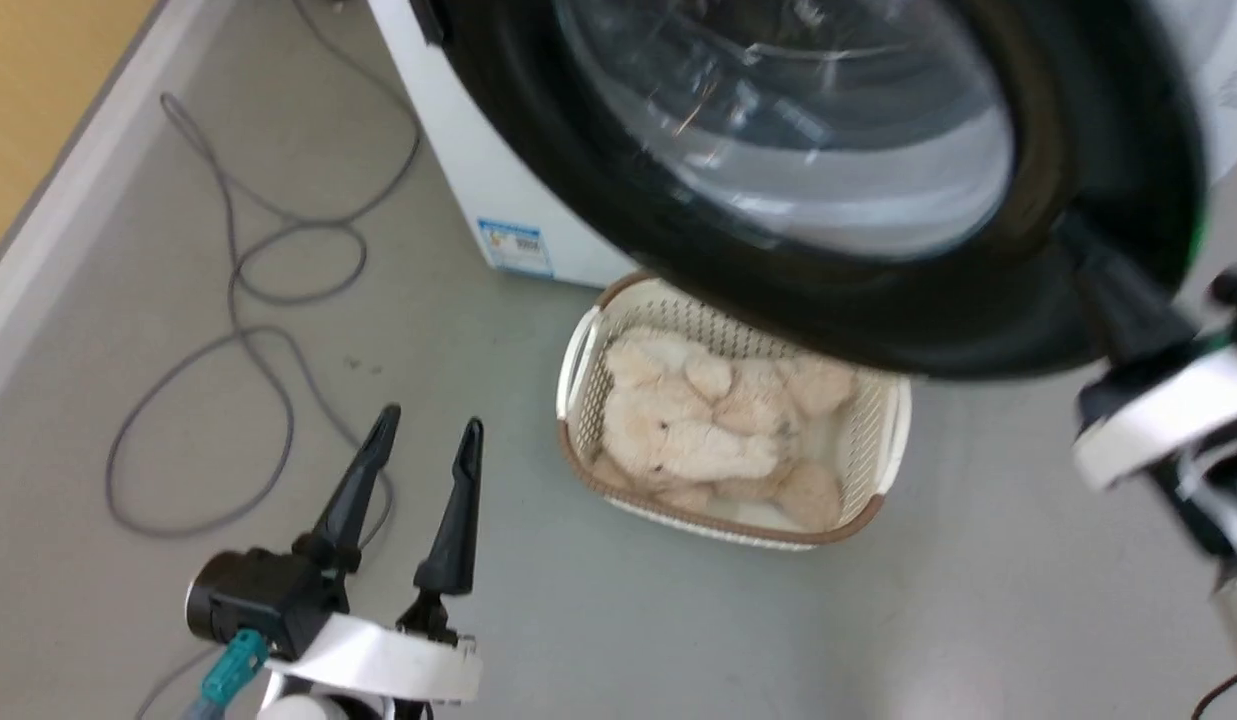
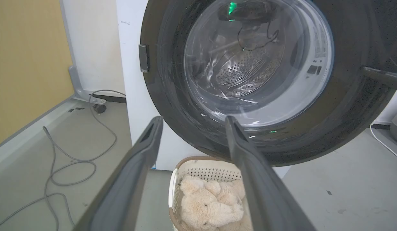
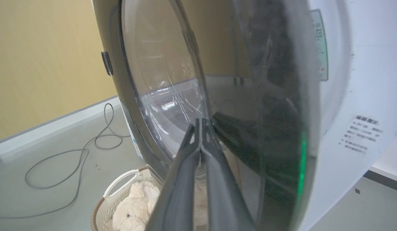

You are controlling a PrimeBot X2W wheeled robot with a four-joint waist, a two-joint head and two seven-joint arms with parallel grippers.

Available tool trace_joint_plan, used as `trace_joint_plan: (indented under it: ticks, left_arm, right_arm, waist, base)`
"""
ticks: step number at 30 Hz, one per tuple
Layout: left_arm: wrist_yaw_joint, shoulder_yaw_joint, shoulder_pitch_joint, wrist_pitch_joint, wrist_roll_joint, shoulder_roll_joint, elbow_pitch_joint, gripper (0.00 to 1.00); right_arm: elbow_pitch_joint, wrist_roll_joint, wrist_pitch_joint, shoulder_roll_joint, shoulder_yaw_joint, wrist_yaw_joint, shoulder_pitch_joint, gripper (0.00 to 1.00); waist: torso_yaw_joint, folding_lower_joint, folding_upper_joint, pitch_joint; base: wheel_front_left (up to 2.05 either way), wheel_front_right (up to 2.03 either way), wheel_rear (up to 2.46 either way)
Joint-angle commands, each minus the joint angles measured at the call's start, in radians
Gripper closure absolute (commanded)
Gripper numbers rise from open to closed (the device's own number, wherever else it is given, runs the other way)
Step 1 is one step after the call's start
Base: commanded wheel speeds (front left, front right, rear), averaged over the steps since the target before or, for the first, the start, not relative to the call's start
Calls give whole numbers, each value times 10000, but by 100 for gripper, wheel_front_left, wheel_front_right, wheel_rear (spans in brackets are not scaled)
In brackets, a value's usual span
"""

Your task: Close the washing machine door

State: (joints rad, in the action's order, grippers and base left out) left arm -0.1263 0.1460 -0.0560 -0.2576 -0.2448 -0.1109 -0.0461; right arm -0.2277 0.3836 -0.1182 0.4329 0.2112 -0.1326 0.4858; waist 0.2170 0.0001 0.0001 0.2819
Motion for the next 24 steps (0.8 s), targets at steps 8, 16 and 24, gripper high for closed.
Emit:
trace_joint_plan:
  ticks: [8, 16, 24]
  left_arm:
    - [-43, 113, -632, -41, -153, 74, -77, 0]
    - [-43, 175, -837, -41, -206, 152, -74, 0]
    - [-44, 231, -1043, -41, -237, 192, -43, 0]
  right_arm:
    - [-835, 447, 698, 460, -575, 19, 1780, 100]
    - [-1942, 433, 1513, 303, -1252, 19, 3271, 100]
    - [-3007, -49, 1647, -60, -2151, 19, 4294, 100]
  waist:
    - [535, -1, -1, 858]
    - [701, -1, -1, 1269]
    - [821, -1, -1, 1499]
  base:
    - [0, 0, 0]
    - [0, 0, 0]
    - [0, 0, 0]
